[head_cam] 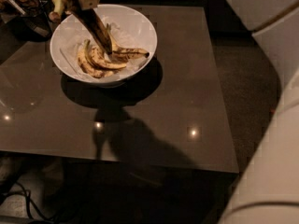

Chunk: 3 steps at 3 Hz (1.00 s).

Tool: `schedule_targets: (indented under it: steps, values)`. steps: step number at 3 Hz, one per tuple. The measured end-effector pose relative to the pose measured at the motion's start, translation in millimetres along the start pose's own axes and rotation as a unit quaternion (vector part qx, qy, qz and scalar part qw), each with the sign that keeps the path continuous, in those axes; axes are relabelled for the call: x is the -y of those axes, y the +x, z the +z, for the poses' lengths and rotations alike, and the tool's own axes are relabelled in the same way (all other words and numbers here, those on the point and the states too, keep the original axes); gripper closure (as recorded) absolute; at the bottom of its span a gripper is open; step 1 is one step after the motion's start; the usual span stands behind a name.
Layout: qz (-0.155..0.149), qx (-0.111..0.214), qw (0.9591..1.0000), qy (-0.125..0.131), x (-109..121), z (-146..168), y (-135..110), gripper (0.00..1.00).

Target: Pick banana from white bowl

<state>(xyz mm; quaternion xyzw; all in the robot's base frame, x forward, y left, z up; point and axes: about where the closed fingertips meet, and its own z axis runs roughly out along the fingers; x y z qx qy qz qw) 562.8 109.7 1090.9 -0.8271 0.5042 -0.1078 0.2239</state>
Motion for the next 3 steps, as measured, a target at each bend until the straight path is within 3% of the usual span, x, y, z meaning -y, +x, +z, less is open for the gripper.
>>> schedule_targets:
  steps: [1,2,3]
  values:
    - [0.029,0.01,0.9994,-0.016,-24.4,-17.0,-12.4,1.0]
    - [0.05,0.036,0.9981,0.003,-22.0,-32.3,-37.9,1.0]
    - [0.05,0.036,0.9981,0.003,-21.9,-32.4,-38.0,1.0]
